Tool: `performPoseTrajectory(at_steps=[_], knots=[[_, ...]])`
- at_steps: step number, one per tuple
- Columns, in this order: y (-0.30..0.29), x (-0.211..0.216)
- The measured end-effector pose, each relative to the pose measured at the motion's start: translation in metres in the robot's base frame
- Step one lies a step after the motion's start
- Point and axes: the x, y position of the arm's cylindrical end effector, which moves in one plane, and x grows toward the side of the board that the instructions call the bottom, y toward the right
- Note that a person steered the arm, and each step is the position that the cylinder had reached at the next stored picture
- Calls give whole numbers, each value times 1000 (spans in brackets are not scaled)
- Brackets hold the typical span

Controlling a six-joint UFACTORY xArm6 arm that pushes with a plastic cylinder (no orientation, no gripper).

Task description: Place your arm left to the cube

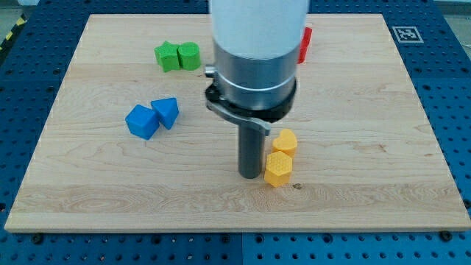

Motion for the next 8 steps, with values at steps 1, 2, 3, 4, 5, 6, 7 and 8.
performPoseTrajectory(at_steps=[1,2,3,4,5,6,7,8], knots=[[3,0],[13,1],[1,8],[-25,24],[-38,27],[-38,27],[-67,27],[-101,1]])
